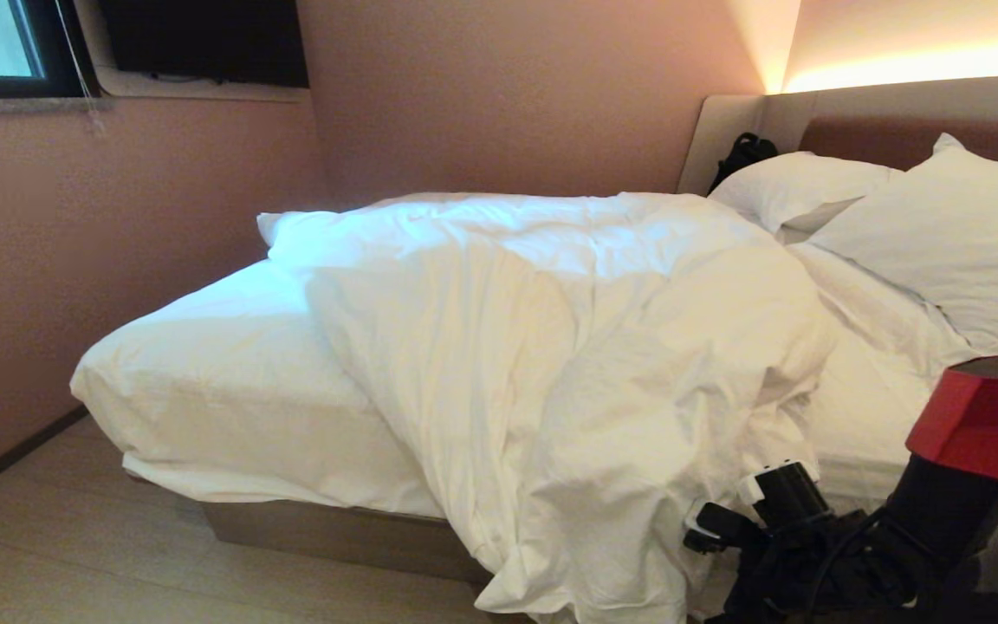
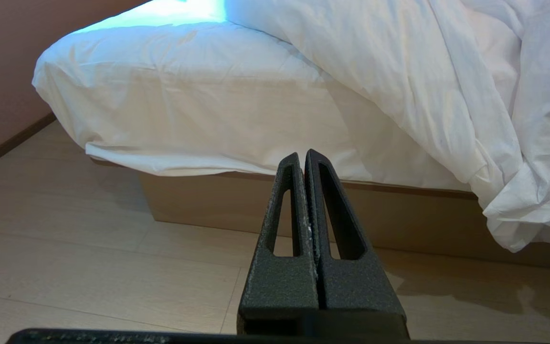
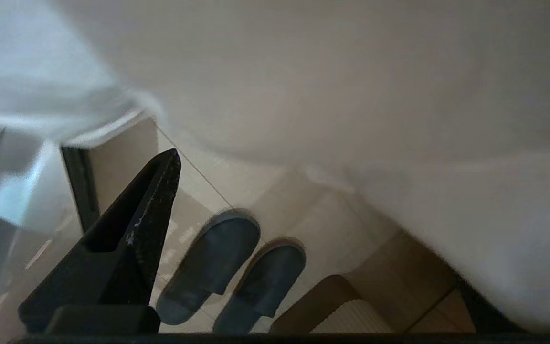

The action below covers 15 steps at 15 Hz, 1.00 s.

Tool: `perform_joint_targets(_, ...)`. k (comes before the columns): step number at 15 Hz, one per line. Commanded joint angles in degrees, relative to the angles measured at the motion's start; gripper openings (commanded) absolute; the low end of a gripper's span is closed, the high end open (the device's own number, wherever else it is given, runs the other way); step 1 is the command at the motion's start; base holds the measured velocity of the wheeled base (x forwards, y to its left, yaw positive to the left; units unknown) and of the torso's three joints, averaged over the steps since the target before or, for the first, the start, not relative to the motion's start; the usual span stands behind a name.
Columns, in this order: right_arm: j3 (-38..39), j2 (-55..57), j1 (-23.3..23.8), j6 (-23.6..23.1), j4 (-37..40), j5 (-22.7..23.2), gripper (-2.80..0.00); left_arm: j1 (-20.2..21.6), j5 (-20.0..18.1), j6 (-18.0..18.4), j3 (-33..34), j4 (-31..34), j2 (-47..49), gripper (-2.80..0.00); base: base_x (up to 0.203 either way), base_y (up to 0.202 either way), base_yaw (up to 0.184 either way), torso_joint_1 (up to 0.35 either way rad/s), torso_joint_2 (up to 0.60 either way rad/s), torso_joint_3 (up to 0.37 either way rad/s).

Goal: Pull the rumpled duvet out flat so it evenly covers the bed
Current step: Hold the folded corner of the quilt

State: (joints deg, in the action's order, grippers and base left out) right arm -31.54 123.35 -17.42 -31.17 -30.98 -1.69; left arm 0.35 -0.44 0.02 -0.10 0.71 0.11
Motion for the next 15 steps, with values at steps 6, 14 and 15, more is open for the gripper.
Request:
perform_joint_targets(6,-4.0,5.3,-0.1,0.1,-0.1,-3.6,0.00,0.0,0.0,0.0,0.0,0.0,0.0,-2.80,0.000,0.000,0.000,0.000,0.00,0.000)
perform_joint_targets(14,-7.7,8.9,-0.4,2.2,-0.6,-10.1,0.00,0.1,0.0,0.0,0.0,0.0,0.0,-2.80,0.000,0.000,0.000,0.000,0.00,0.000)
perform_joint_targets(15,-7.7,9.1,-0.4,2.2,-0.9,-10.6,0.00,0.0,0.0,0.0,0.0,0.0,0.0,-2.80,0.000,0.000,0.000,0.000,0.00,0.000)
